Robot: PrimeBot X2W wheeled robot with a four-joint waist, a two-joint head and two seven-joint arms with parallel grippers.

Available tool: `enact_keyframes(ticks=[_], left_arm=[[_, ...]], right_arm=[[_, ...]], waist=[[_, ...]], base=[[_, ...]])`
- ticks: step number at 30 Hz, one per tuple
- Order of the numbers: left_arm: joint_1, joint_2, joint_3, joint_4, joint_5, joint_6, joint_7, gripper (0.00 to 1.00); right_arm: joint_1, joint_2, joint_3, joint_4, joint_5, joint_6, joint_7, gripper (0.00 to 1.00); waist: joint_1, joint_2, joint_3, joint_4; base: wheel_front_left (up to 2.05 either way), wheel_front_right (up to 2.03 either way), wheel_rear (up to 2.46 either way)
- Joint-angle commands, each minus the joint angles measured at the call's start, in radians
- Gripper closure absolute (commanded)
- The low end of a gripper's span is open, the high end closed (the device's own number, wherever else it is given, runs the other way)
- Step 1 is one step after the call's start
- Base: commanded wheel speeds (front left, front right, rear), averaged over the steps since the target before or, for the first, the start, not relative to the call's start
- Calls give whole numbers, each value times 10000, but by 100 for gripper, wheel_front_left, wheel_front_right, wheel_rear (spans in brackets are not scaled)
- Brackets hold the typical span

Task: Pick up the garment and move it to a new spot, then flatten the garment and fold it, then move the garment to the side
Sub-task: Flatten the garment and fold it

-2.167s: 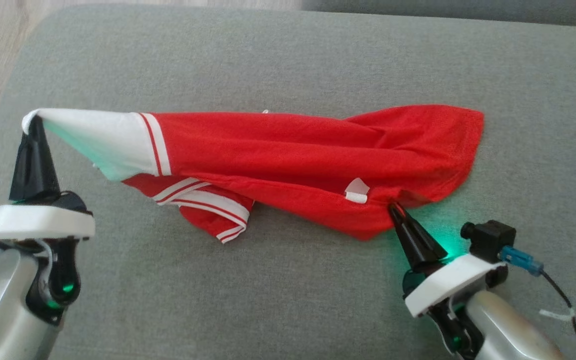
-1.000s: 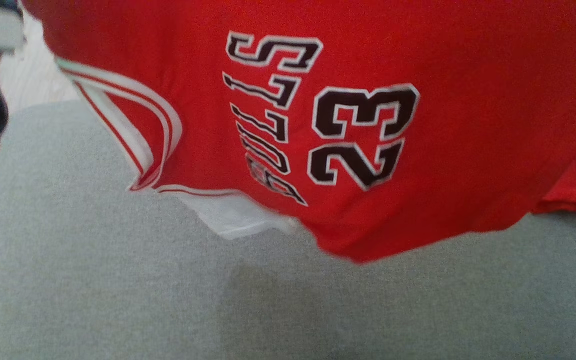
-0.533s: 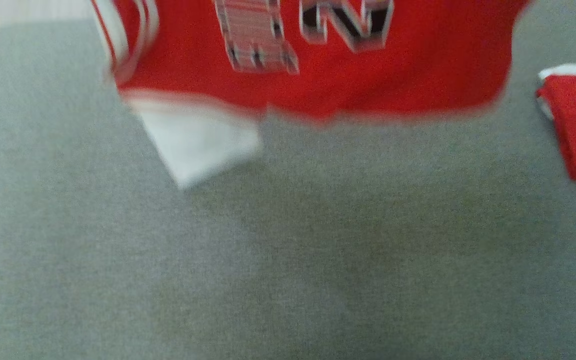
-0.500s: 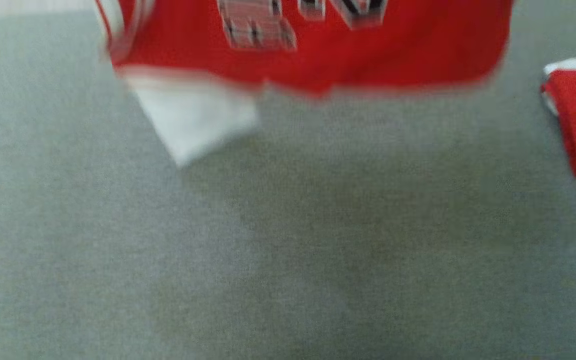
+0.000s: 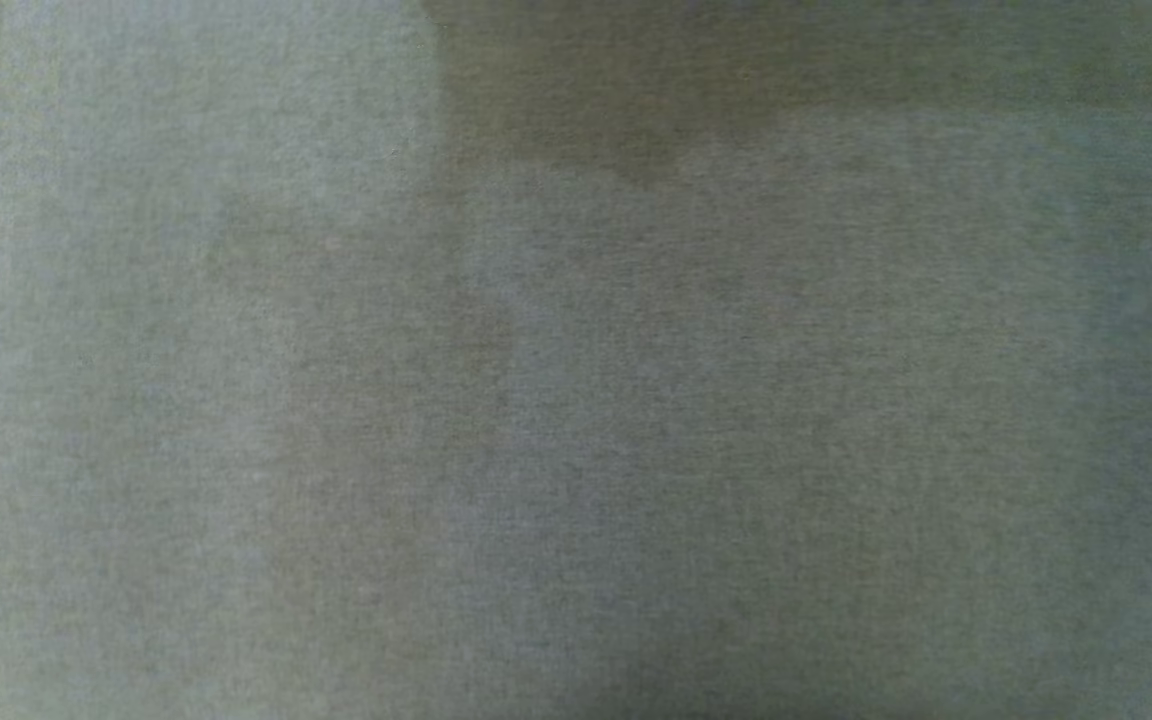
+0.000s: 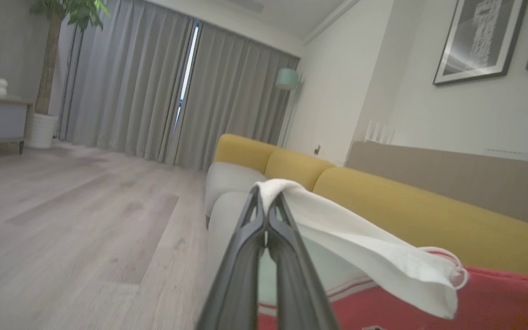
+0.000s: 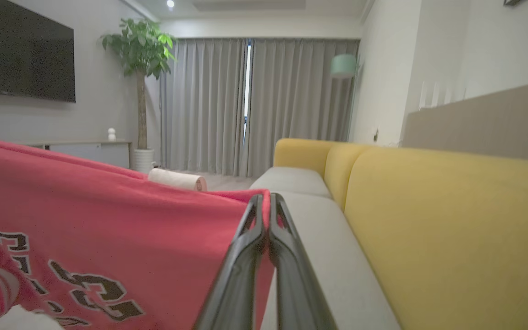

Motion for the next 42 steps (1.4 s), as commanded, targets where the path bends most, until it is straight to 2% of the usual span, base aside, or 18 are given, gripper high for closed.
enact_keyframes(ticks=[1,6,12,14,19,27,36,42], left_arm=[[133,569,147,-245,-117,-67,-84,100],[2283,894,-162,-964,-595,-133,-254,100],[5354,1529,-391,-2733,-999,-106,-398,100],[6512,1755,-507,-3463,-1014,112,-417,100],[9349,2205,-691,-5198,-1198,1114,-446,100],[12872,2246,-742,-7426,-1808,2516,-499,100],[15170,2198,-97,-9435,-2225,3287,-542,100],[14869,2031,-41,-9794,-2120,3377,-508,100]], right_arm=[[367,-38,45,-120,95,-9,-100,100],[1532,-99,374,213,389,-9,-227,100],[3572,-427,434,-267,914,-9,-273,100],[4444,-526,388,-572,1067,-9,-277,100],[6723,-724,224,-1454,1242,-9,-247,100],[9890,-674,-694,-3065,1214,-9,252,100],[12526,-199,-2181,-5268,566,-9,1097,100],[13218,454,-2854,-6333,-50,-9,1702,100]], waist=[[-3,1,108,128],[-3,1,-273,218],[-3,1,-1313,168],[-3,1,-1688,115],[-3,1,-2523,-68],[-3,1,-3483,-233],[-3,1,-3875,-350],[-3,1,-3699,-383]], base=[[0,0,0],[0,0,0],[0,0,0],[0,0,0],[0,0,0],[0,0,0],[0,0,0],[0,0,0]])
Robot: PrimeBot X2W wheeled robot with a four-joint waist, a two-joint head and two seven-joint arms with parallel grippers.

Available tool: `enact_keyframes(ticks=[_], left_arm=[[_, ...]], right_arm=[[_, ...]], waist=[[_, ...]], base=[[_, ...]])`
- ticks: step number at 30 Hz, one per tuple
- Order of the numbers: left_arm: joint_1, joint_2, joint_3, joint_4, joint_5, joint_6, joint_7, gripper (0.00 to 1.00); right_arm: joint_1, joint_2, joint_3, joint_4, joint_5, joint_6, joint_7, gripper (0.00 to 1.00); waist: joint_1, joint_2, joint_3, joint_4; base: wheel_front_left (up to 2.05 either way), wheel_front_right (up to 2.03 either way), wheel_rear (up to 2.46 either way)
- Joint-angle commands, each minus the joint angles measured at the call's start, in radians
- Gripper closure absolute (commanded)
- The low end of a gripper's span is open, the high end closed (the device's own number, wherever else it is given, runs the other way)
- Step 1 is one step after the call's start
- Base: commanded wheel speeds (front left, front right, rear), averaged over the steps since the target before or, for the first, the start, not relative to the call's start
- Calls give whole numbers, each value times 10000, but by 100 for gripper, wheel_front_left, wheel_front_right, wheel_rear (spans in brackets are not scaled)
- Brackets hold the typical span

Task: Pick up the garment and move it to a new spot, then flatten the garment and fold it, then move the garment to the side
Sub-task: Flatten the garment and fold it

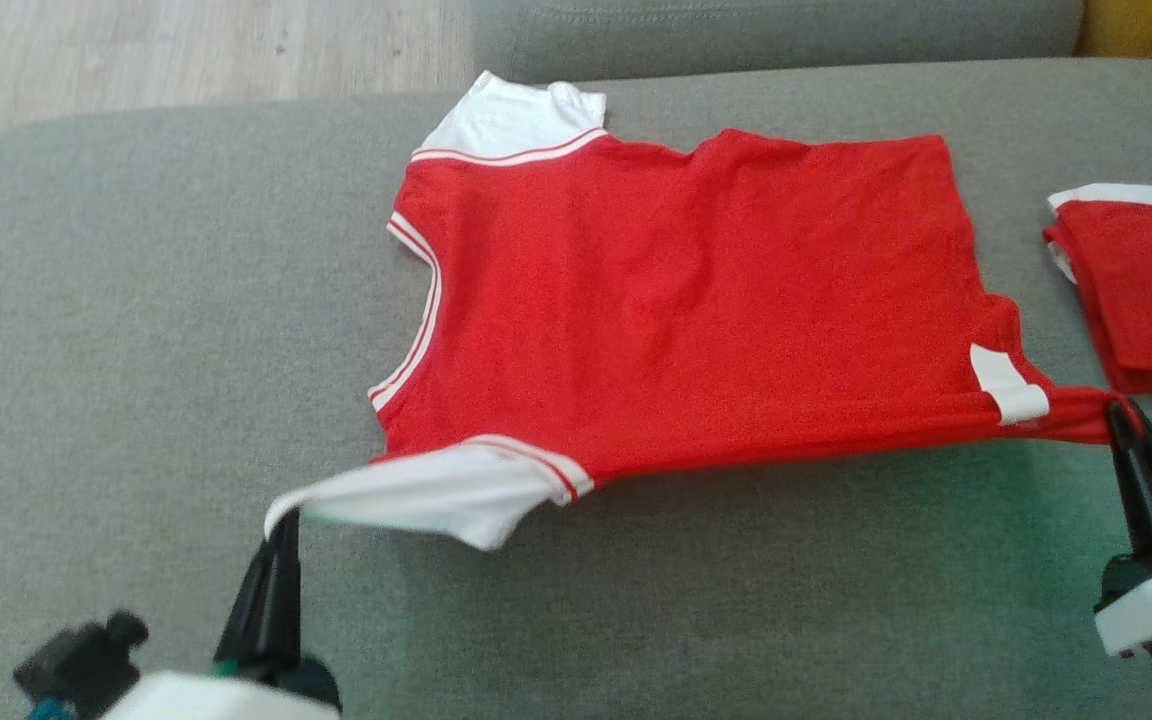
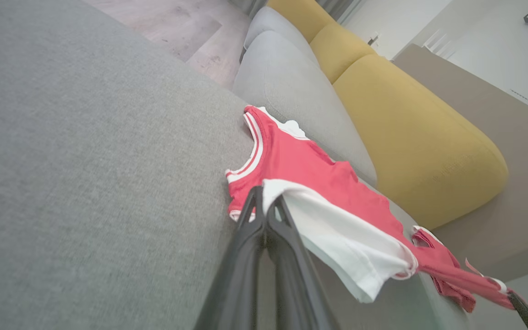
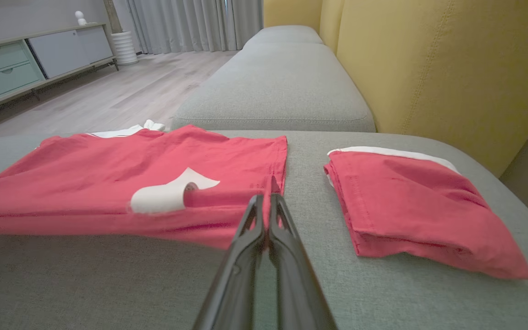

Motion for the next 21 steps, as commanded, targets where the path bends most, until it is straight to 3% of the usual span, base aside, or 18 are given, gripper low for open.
enact_keyframes(ticks=[1,9,21], left_arm=[[-815,77,442,-177,57,-21,-51,100],[-3100,-655,291,1477,244,-586,219,100],[-6122,-1287,-139,4481,736,-1609,748,100]], right_arm=[[-239,-173,-51,-368,-100,-9,43,100],[-1225,210,89,181,-468,-9,158,100],[-3550,289,709,2401,-667,-9,-348,100]], waist=[[1,-1,138,20],[1,-1,987,69],[1,-1,2035,-43]], base=[[0,0,0],[0,0,0],[0,0,0]])
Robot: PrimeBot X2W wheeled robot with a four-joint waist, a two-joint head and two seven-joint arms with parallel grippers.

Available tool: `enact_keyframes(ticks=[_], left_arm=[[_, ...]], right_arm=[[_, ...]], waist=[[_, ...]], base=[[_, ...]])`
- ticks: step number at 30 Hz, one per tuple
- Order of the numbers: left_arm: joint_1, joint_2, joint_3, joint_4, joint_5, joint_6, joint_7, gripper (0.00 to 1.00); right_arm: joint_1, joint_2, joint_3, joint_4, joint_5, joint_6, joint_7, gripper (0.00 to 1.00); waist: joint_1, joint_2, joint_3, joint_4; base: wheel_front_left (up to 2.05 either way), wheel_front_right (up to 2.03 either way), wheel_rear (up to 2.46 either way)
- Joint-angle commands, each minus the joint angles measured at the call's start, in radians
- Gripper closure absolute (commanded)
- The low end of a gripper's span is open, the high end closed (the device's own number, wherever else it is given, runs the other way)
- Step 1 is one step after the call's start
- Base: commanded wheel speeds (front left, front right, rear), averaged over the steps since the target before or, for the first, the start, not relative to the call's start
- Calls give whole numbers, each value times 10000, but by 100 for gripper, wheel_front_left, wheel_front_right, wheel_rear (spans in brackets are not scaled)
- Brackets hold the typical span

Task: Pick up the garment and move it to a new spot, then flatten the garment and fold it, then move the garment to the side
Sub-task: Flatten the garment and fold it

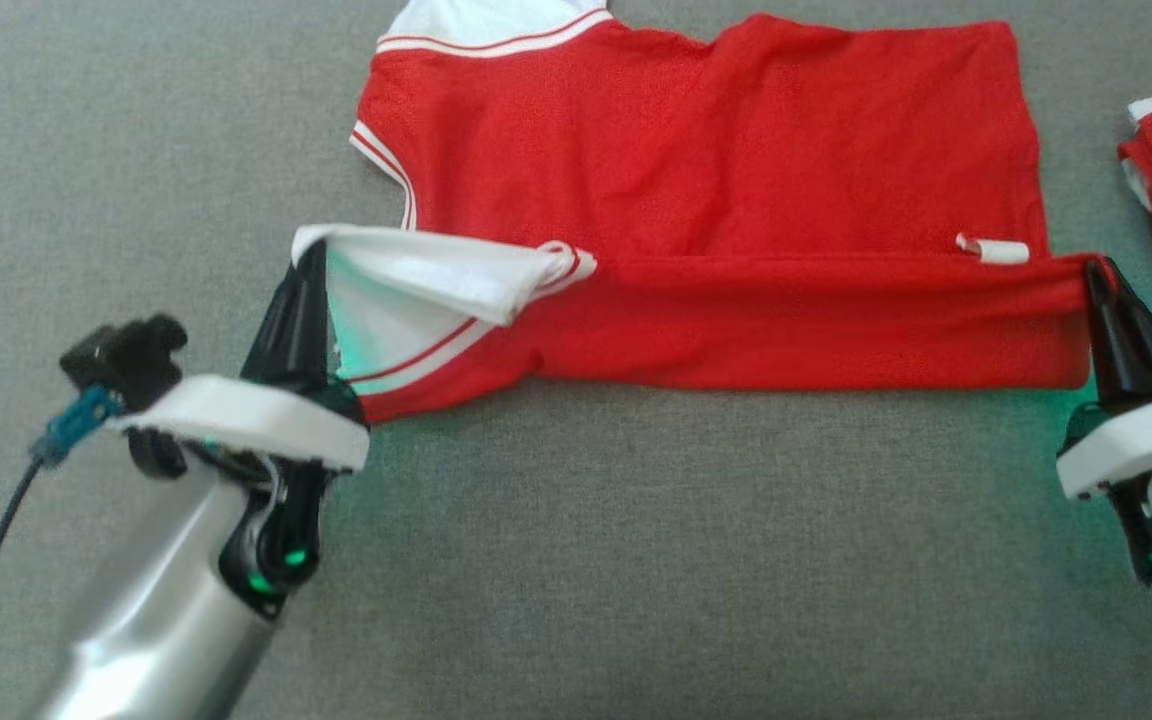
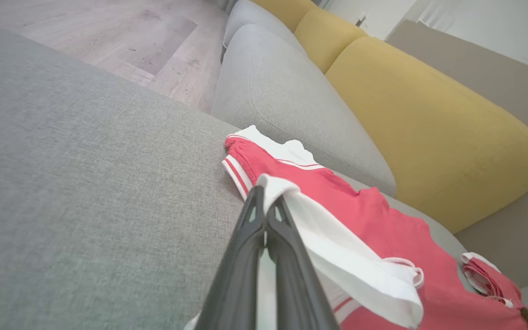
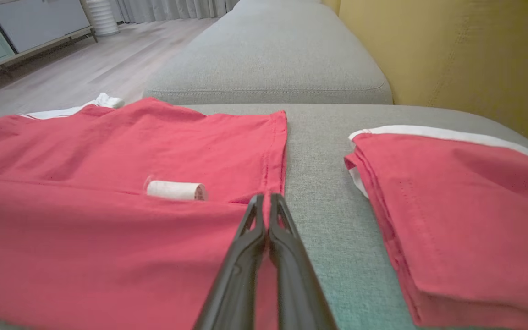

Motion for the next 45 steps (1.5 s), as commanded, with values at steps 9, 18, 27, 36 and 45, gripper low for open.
enact_keyframes(ticks=[9,18,27,36,45], left_arm=[[-1385,-184,6,1746,312,-824,-95,0],[-486,-153,-350,1982,1229,-499,-704,0],[1065,29,-706,1824,1421,344,-582,0],[957,143,-936,2419,1587,216,-431,100],[804,442,-726,2129,2094,202,-782,100]], right_arm=[[-1030,-28,527,983,-132,-9,-588,0],[-674,337,311,992,-218,-9,-1175,0],[73,587,243,533,-162,-9,-1105,0],[274,664,87,255,-152,-9,-919,0],[362,1123,-295,934,-61,-9,183,0]], waist=[[-3,0,337,-65],[-3,0,-253,-105],[-3,0,-663,-356],[-3,0,-559,-535],[-3,0,-630,-271]], base=[[0,0,0],[0,0,0],[0,0,0],[0,0,0],[0,0,0]])
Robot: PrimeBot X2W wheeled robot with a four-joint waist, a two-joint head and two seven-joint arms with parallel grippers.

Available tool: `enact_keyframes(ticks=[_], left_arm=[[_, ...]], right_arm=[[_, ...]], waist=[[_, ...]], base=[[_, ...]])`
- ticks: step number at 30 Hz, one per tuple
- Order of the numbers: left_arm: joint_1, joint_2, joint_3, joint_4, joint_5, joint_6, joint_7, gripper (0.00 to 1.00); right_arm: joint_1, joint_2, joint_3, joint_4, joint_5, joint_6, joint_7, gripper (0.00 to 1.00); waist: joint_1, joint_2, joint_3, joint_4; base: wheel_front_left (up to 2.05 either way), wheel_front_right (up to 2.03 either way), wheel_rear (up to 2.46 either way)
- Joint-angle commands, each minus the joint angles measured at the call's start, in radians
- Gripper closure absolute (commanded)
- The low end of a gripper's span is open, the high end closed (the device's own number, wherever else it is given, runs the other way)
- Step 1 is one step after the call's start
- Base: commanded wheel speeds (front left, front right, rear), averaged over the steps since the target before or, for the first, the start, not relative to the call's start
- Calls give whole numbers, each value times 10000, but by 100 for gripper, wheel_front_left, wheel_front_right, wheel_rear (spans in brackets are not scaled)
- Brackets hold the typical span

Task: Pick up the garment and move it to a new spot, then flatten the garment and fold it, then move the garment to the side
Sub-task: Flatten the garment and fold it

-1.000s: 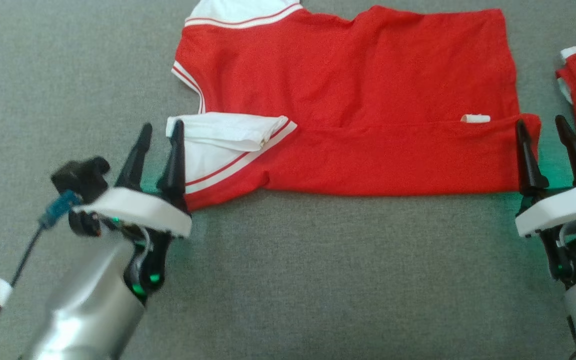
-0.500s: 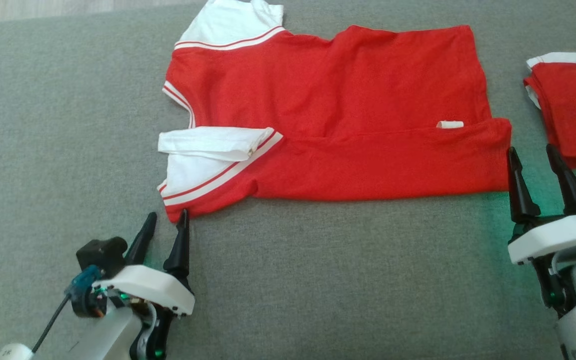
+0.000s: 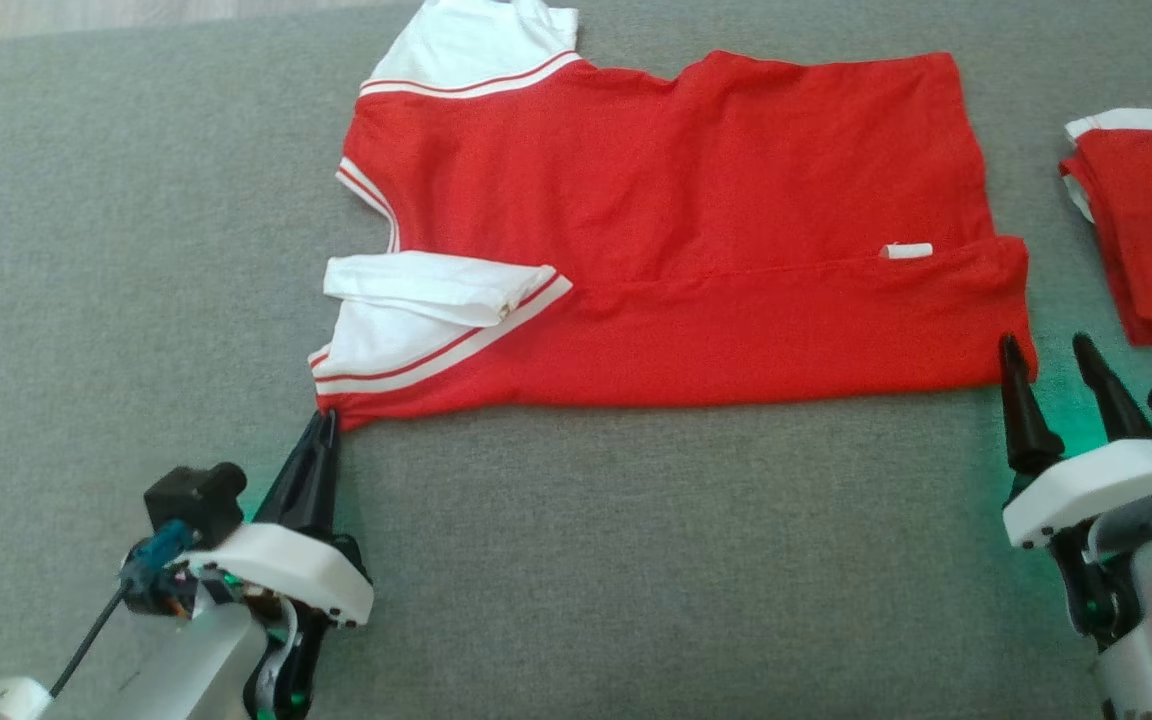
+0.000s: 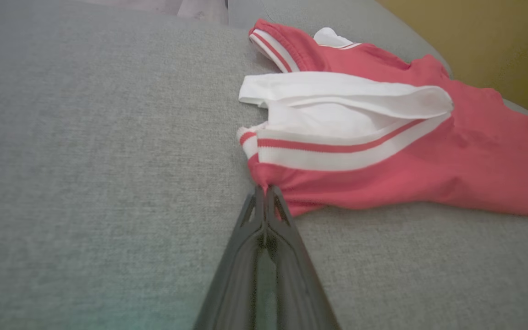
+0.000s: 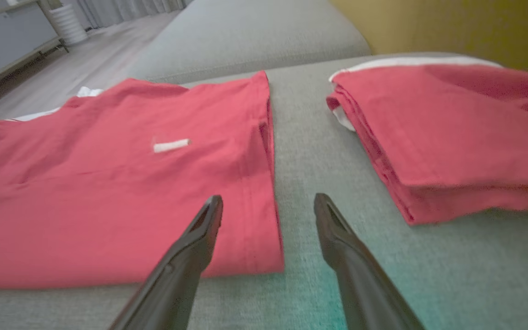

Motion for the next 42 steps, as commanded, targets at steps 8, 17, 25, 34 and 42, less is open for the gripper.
enact_keyframes(ticks=[8,17,25,34,42], left_arm=[[-402,514,510,-592,292,74,-222,100],[196,608,523,-1163,434,314,-259,100],[1261,587,454,-1979,480,747,-276,100],[2774,637,317,-3023,377,1383,-249,100],[3487,649,-65,-3633,142,1737,435,100]], right_arm=[[-39,102,-130,266,-78,-9,962,99],[364,-217,-2,-171,374,-9,1551,100],[1705,-758,-402,-1304,703,-9,2101,100],[3819,-815,-1266,-2954,777,-9,2868,100],[4410,-713,-1566,-3651,706,-9,3466,100]], waist=[[0,0,69,253],[0,0,-354,491],[0,0,-1010,891],[0,0,-1374,987],[0,0,-1303,903]], base=[[0,0,0],[0,0,0],[0,0,0],[0,0,0],[0,0,0]])
